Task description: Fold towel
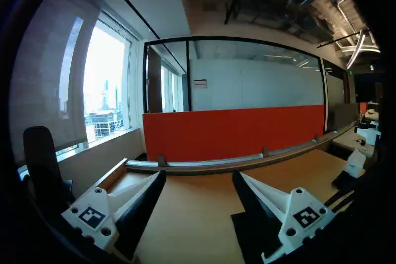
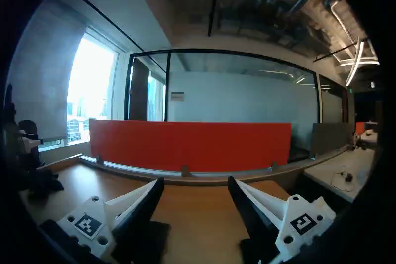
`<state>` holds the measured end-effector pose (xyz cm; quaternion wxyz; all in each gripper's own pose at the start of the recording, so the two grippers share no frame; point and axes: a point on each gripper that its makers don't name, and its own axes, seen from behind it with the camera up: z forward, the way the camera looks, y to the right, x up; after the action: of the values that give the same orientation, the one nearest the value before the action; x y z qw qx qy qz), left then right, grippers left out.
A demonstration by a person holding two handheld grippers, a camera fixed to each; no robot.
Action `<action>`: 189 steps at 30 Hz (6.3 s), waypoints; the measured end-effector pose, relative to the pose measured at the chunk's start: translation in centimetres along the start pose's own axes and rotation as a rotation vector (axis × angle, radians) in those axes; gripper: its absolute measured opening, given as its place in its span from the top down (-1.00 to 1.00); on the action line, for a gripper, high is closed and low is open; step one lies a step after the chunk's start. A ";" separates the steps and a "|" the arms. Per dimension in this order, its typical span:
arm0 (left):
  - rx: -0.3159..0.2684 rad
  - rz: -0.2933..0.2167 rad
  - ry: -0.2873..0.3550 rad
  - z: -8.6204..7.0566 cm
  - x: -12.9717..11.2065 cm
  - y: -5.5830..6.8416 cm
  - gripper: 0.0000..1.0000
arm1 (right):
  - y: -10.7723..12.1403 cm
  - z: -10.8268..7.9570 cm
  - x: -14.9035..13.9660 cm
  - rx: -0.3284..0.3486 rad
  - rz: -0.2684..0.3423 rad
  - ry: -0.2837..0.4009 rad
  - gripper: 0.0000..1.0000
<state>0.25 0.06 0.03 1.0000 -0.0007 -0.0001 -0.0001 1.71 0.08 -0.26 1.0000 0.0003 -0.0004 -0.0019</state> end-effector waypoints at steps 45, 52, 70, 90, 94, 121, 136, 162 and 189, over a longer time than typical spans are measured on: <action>-0.351 0.103 -0.236 -0.9 -4.2 7.0 -0.99 | -9.0 -1.3 -3.4 0.456 -0.207 -0.298 -0.99; -0.377 0.113 -0.264 -1.2 -6.5 7.6 -0.99 | -9.7 -1.7 -5.8 0.486 -0.217 -0.349 -0.99; -0.447 0.163 -0.365 -2.0 -13.9 9.9 -0.99 | -11.2 -2.9 -13.4 0.546 -0.246 -0.461 -0.99; -0.523 0.195 -0.510 -3.5 -22.8 11.9 -0.99 | -12.2 -4.8 -21.8 0.595 -0.280 -0.580 -0.99; -0.533 0.201 -0.536 -3.7 -24.3 12.1 -0.99 | -12.3 -5.1 -23.4 0.603 -0.288 -0.603 -0.99; -0.611 0.255 -0.694 -4.9 -33.2 14.1 -0.99 | -12.1 -7.4 -31.8 0.645 -0.322 -0.766 -0.99; -0.639 0.263 -0.749 -5.3 -35.1 15.0 -0.99 | -11.2 -8.3 -33.7 0.657 -0.309 -0.828 -0.99; -0.633 0.278 -0.772 -5.7 -35.5 15.5 -0.97 | -11.1 -8.9 -34.6 0.709 -0.319 -0.844 -0.58; -0.608 0.284 -0.810 -5.9 -35.4 16.0 -0.29 | -11.2 -8.9 -34.6 0.710 -0.308 -0.848 0.31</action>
<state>-35.19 16.08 -5.85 0.8645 -0.2910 -0.3868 0.1357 -32.94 -10.98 -9.18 0.8392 0.3352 -0.4020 -0.1475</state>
